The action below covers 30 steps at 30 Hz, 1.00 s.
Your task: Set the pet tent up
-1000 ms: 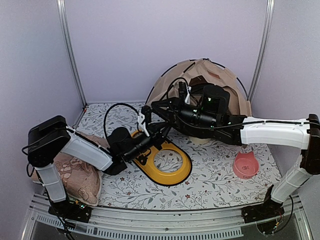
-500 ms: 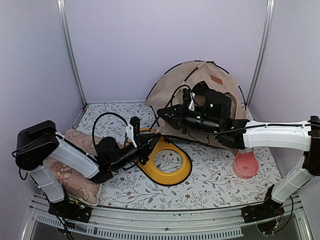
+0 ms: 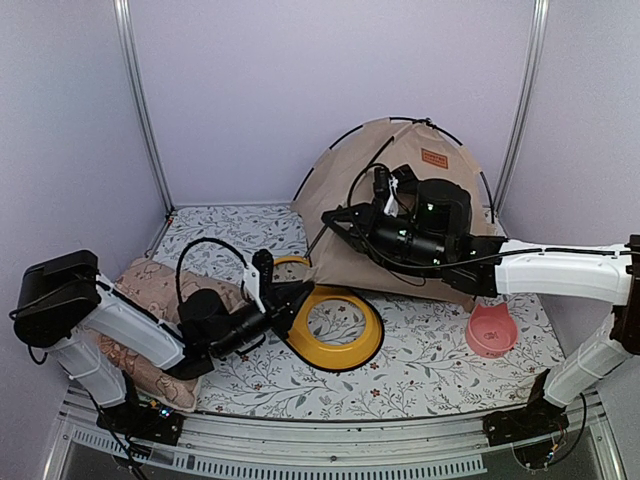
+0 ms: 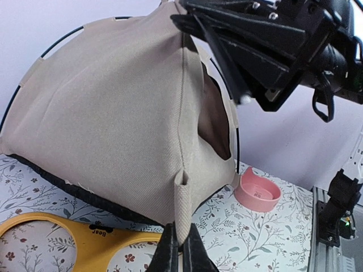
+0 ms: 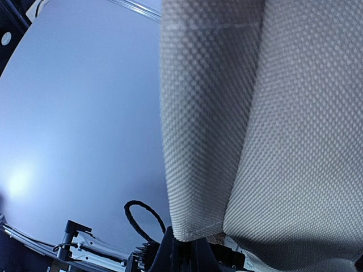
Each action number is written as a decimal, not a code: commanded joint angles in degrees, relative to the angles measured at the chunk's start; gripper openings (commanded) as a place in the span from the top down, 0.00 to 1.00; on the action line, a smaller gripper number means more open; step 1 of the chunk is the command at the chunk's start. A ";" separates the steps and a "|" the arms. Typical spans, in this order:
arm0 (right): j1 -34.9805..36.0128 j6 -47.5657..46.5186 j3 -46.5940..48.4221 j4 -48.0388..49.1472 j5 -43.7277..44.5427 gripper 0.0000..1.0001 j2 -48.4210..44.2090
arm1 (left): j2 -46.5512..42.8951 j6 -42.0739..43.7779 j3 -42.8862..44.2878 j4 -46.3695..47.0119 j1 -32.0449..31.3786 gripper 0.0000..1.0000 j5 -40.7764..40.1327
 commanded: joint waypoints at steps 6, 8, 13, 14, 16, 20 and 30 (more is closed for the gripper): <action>-2.20 -4.96 -2.08 0.64 6.73 1.00 -2.30 | -4.10 5.89 -0.87 -3.81 -2.62 1.00 -2.18; -2.14 -6.10 -2.15 0.54 6.52 1.00 -2.27 | -4.85 6.24 -0.69 -4.66 -2.77 1.00 -2.46; -0.73 -9.93 -1.66 -1.16 8.22 1.00 -2.28 | -5.91 7.72 0.46 -7.08 -3.10 1.00 -2.64; -0.47 -10.77 -1.62 -1.68 8.86 1.00 -2.30 | -6.15 8.03 0.70 -7.50 -3.18 1.00 -2.59; 0.03 -11.75 -1.60 -2.28 9.69 1.00 -2.29 | -6.46 8.15 0.99 -8.43 -3.26 1.00 -2.58; 1.00 -13.53 -1.13 -3.81 11.47 1.00 -1.99 | -7.59 8.27 1.23 -9.41 -3.21 1.00 -2.87; 1.82 -14.84 -1.33 -4.94 11.40 1.00 -0.98 | -8.72 8.51 1.66 -11.04 -3.22 1.00 -3.21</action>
